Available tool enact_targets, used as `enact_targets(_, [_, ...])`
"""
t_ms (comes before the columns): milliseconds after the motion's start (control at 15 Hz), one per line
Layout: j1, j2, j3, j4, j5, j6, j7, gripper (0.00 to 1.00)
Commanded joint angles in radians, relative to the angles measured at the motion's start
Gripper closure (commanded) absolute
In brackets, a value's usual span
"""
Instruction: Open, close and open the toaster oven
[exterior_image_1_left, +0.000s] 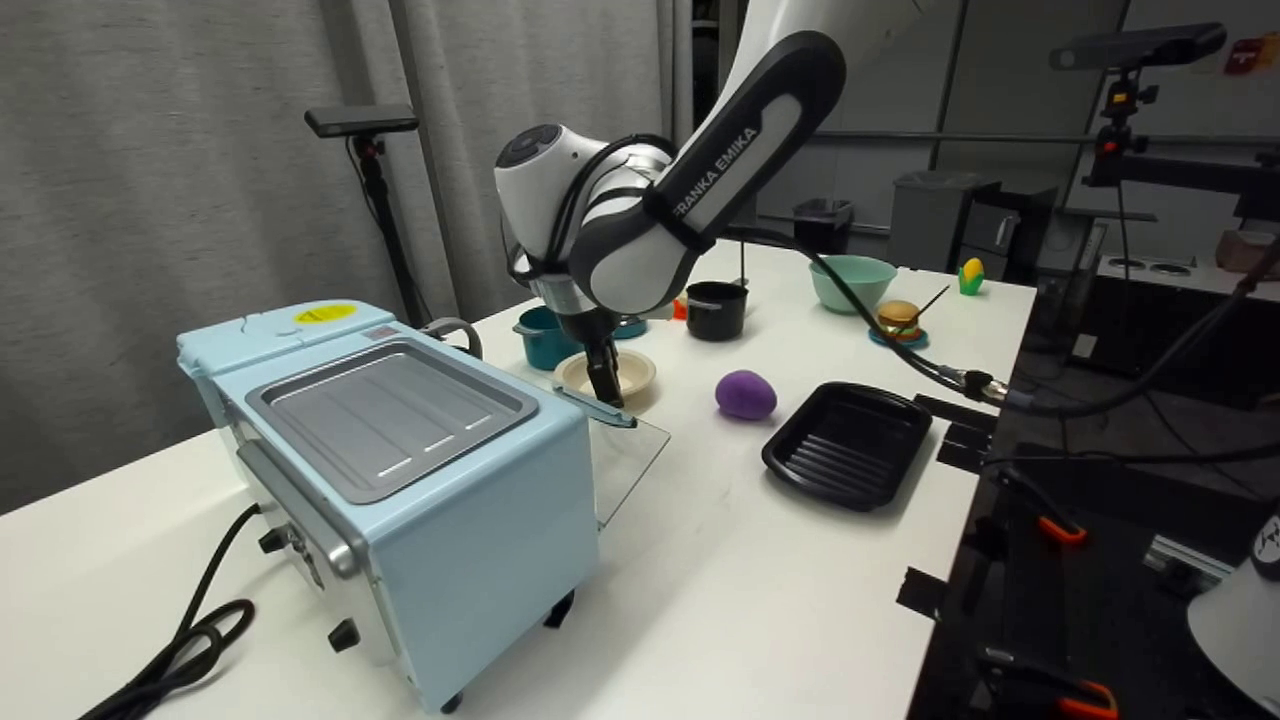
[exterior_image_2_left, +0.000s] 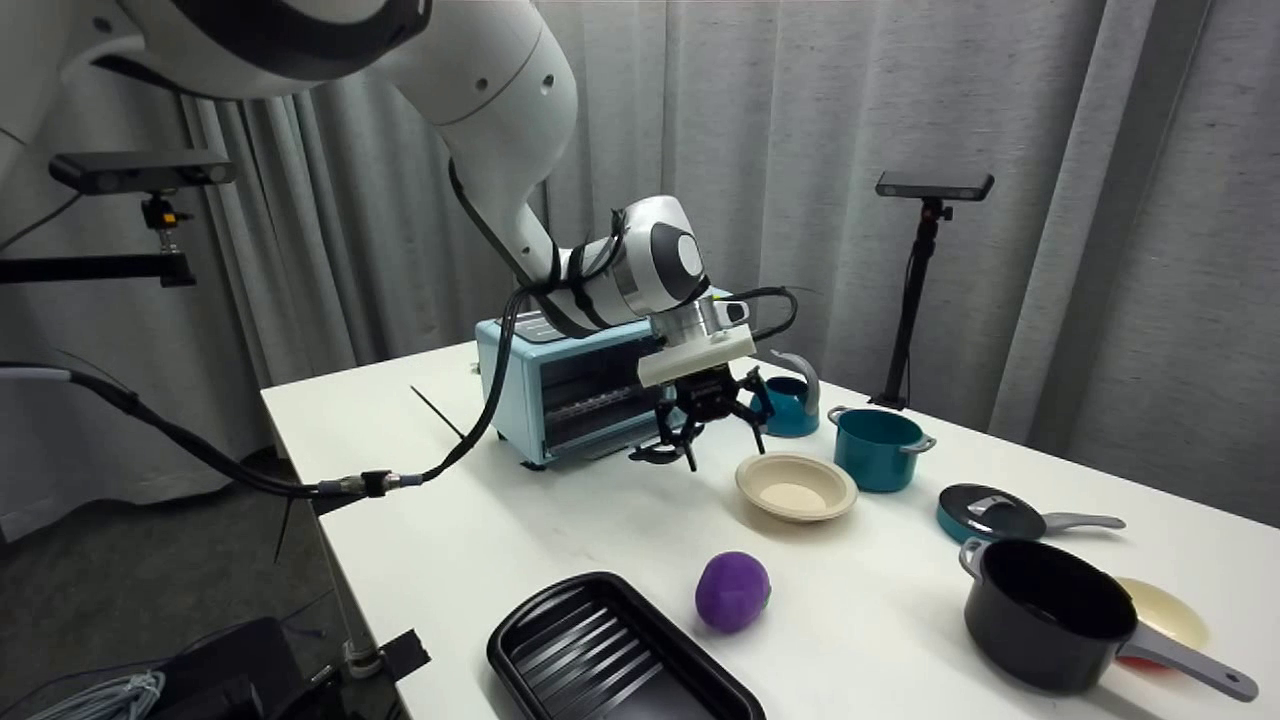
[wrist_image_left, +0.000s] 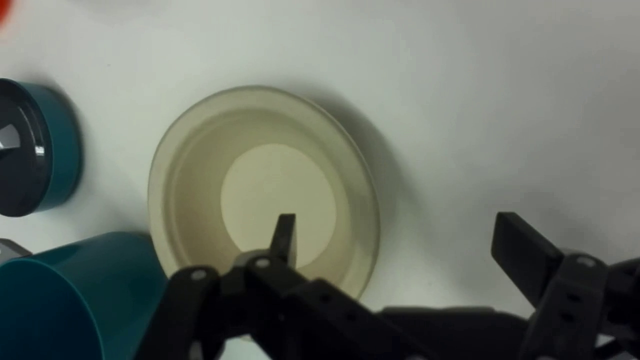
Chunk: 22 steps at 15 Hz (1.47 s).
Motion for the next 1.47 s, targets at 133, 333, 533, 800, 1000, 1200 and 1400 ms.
enact_targets(133, [0.046,0.041,-0.033,-0.014,-0.098,0.060,0.063,0.00])
enact_targets(333, [0.057,0.061,-0.043,-0.038,-0.169,0.109,0.106,0.00])
enact_targets(533, [0.070,0.083,-0.052,-0.072,-0.255,0.164,0.158,0.00])
enact_targets(800, [0.072,0.086,-0.050,-0.093,-0.350,0.188,0.208,0.00])
enact_targets(1000, [0.068,0.074,-0.038,-0.106,-0.399,0.193,0.233,0.00])
enact_targets(1200, [0.062,0.051,-0.026,-0.122,-0.429,0.198,0.233,0.00])
enact_targets(1400, [0.052,0.037,-0.019,-0.129,-0.456,0.203,0.208,0.00])
